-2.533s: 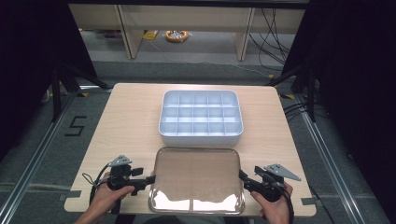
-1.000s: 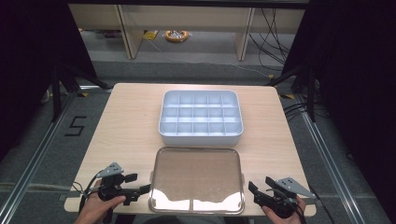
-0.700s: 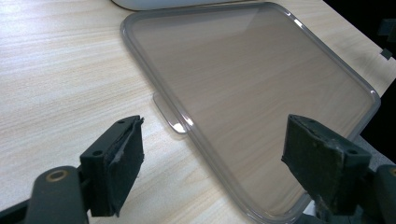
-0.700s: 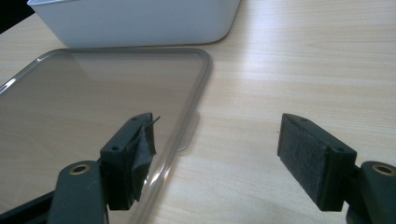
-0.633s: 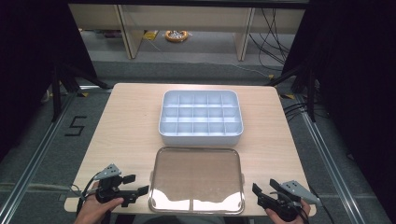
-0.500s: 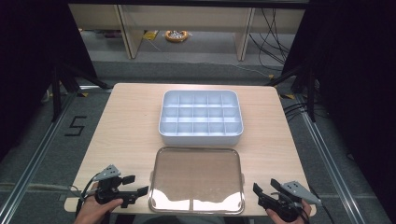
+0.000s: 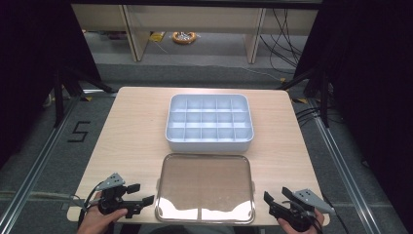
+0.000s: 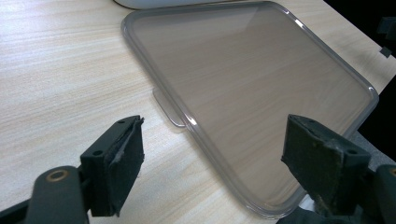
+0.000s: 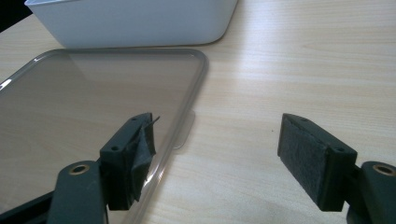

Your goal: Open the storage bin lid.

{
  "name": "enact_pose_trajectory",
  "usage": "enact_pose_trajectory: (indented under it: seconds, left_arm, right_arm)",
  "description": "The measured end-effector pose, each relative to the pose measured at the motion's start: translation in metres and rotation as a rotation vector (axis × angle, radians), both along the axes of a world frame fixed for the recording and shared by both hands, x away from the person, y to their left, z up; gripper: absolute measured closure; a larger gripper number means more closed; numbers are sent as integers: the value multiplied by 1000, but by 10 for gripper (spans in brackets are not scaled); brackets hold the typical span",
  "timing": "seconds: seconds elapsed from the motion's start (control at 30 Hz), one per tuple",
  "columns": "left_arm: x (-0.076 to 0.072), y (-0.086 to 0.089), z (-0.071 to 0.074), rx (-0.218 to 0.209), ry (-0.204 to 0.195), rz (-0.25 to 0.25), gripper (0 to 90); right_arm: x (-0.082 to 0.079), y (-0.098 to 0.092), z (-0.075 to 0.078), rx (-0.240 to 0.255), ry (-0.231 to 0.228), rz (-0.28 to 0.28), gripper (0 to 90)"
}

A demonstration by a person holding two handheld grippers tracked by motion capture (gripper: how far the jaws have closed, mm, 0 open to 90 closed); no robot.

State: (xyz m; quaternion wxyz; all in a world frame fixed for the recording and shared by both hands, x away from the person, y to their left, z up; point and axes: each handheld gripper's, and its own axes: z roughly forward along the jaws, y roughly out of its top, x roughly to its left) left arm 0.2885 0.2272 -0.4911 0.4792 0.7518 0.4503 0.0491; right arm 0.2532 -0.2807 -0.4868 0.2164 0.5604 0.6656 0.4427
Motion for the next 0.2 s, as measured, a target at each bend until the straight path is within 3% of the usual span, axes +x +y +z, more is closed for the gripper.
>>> enact_pose_trajectory:
  seconds: [0.2]
  left_arm:
    - [0,0,-1,6,5,4,201]
  right_arm:
    - [2,0,-2,14,-3,-6,284]
